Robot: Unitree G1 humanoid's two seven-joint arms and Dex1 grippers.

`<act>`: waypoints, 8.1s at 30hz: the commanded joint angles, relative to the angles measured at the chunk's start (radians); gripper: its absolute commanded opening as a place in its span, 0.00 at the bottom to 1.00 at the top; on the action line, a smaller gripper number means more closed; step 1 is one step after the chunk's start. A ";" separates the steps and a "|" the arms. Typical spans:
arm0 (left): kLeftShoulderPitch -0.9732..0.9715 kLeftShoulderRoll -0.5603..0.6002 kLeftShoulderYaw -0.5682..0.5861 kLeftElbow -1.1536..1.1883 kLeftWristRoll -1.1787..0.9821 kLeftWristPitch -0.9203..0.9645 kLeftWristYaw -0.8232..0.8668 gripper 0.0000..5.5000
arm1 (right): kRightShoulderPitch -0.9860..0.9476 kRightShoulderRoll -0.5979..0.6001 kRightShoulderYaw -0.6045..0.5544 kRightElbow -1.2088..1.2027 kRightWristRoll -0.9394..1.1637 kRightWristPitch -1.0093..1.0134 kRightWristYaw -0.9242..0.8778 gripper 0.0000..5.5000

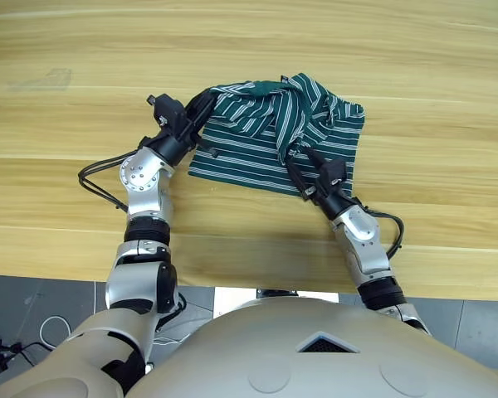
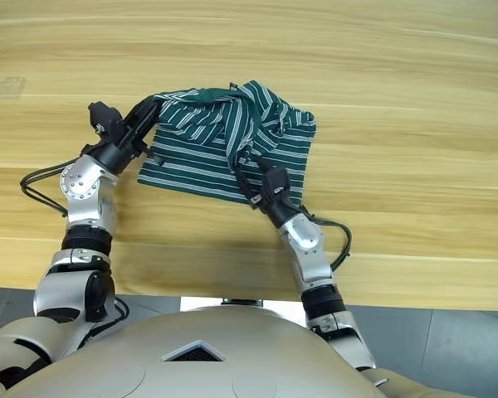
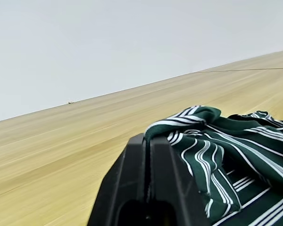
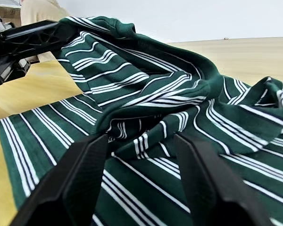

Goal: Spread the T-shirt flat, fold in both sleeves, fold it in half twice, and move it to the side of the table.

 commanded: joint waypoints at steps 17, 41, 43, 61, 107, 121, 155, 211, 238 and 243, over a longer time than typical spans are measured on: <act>-0.027 0.003 -0.010 0.027 0.003 0.009 -0.011 0.00 | 0.095 -0.052 0.068 -0.065 -0.065 -0.130 0.057 0.46; -0.026 -0.033 -0.021 0.050 0.005 0.001 -0.015 0.00 | -0.023 0.012 0.115 0.096 -0.171 -0.204 -0.026 0.46; -0.027 -0.033 -0.021 0.051 0.003 0.000 -0.017 0.00 | -0.051 0.016 0.098 0.129 -0.170 -0.205 -0.042 0.46; 0.004 -0.053 -0.027 -0.013 -0.016 0.005 -0.033 0.00 | -0.144 0.046 0.033 0.239 -0.187 -0.214 -0.102 0.20; 0.506 0.221 0.053 -0.695 -0.357 -0.034 -0.273 0.00 | 0.073 -0.639 -0.335 -0.246 0.504 -0.377 0.499 0.01; -1.115 0.079 0.108 0.380 0.020 0.078 0.868 0.00 | -1.500 -0.359 -0.187 0.868 -0.275 -0.193 -0.939 0.01; 0.616 0.304 -0.077 -0.386 -0.001 -0.103 -0.082 0.00 | 0.131 -0.715 -0.016 0.144 -0.084 -0.563 0.336 0.01; 0.533 0.015 0.147 -0.686 -0.388 0.718 0.263 0.57 | 0.044 -0.413 -0.311 -0.003 0.139 -0.310 0.281 0.53; 0.500 0.054 0.071 -0.544 -0.059 0.594 0.331 0.39 | 0.062 -0.406 -0.328 -0.045 0.173 -0.287 0.274 0.53; 0.476 0.047 0.091 -0.519 -0.052 0.605 0.376 0.25 | 0.071 -0.402 -0.332 -0.061 0.183 -0.279 0.277 0.53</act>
